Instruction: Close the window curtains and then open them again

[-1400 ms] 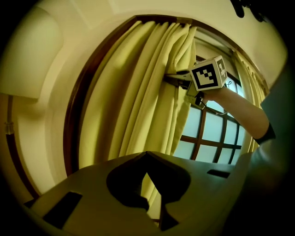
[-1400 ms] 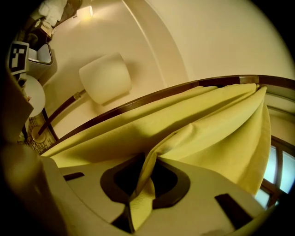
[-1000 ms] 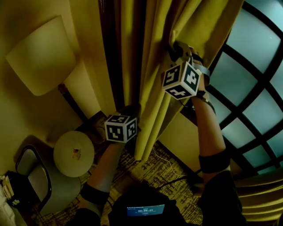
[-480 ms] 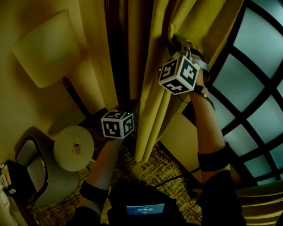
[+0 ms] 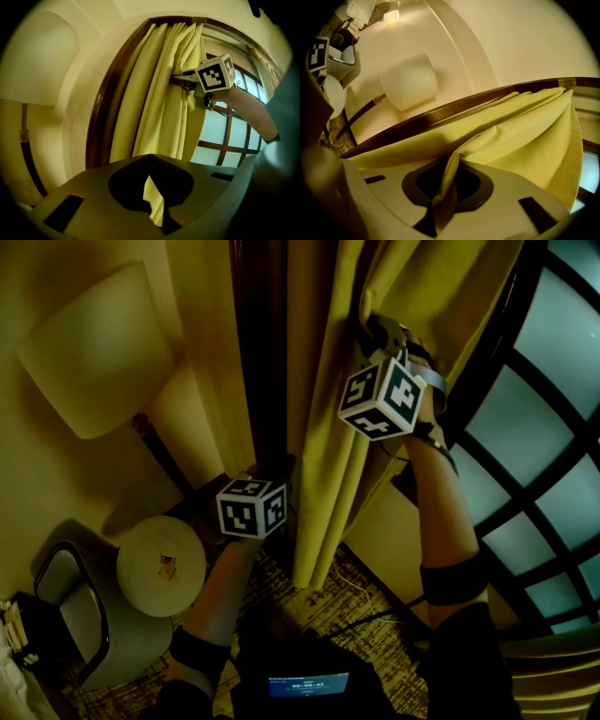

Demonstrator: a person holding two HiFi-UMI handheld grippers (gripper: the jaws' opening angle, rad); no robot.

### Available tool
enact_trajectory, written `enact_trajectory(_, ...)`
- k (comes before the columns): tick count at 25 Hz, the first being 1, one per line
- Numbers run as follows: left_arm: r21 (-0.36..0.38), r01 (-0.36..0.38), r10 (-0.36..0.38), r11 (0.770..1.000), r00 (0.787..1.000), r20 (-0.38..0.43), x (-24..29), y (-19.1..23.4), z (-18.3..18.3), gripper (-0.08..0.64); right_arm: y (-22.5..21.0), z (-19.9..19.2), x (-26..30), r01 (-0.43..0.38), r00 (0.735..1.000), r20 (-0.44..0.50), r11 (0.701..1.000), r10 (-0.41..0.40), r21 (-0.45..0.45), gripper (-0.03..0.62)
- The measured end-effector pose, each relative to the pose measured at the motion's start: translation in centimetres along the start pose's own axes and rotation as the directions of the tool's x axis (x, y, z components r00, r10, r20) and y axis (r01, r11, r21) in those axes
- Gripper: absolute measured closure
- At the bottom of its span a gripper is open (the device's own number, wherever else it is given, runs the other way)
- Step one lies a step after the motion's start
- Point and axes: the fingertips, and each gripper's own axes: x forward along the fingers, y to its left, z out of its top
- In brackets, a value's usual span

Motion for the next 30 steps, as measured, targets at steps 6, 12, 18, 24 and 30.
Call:
enact_trajectory(6, -0.023, 0.036, -0.036, 0.999, 0.999, -0.014, 1.2, 4.1, 0.6, 0.559, 1.7, 1.9, 3.7, 0.004, 1.0, -0.012, 1.0, -0.004, -0.001, 0.523)
enact_trajectory(12, -0.031, 0.068, -0.069, 0.997, 0.997, -0.042, 1.8, 8.0, 0.8, 0.559, 3.3, 4.1, 7.3, 0.008, 1.0, -0.027, 1.0, -0.008, 0.0, 0.523)
enact_trajectory(18, -0.039, 0.094, -0.095, 0.995, 0.995, -0.043, 2.4, 11.8, 1.8, 0.559, 4.9, 6.5, 11.3, 0.008, 1.0, -0.022, 1.0, -0.008, 0.002, 0.523)
enact_trajectory(24, -0.065, 0.112, -0.116, 0.992, 0.992, -0.051, 3.0, 14.9, 2.1, 0.559, 5.9, 8.0, 14.6, 0.006, 0.999, -0.041, 1.0, -0.006, -0.001, 0.523)
enact_trajectory(30, -0.073, 0.153, -0.158, 0.986, 0.985, -0.067, 3.4, 16.2, 2.2, 0.559, 6.7, 9.2, 15.6, 0.007, 0.999, -0.052, 1.0, -0.007, -0.004, 0.523)
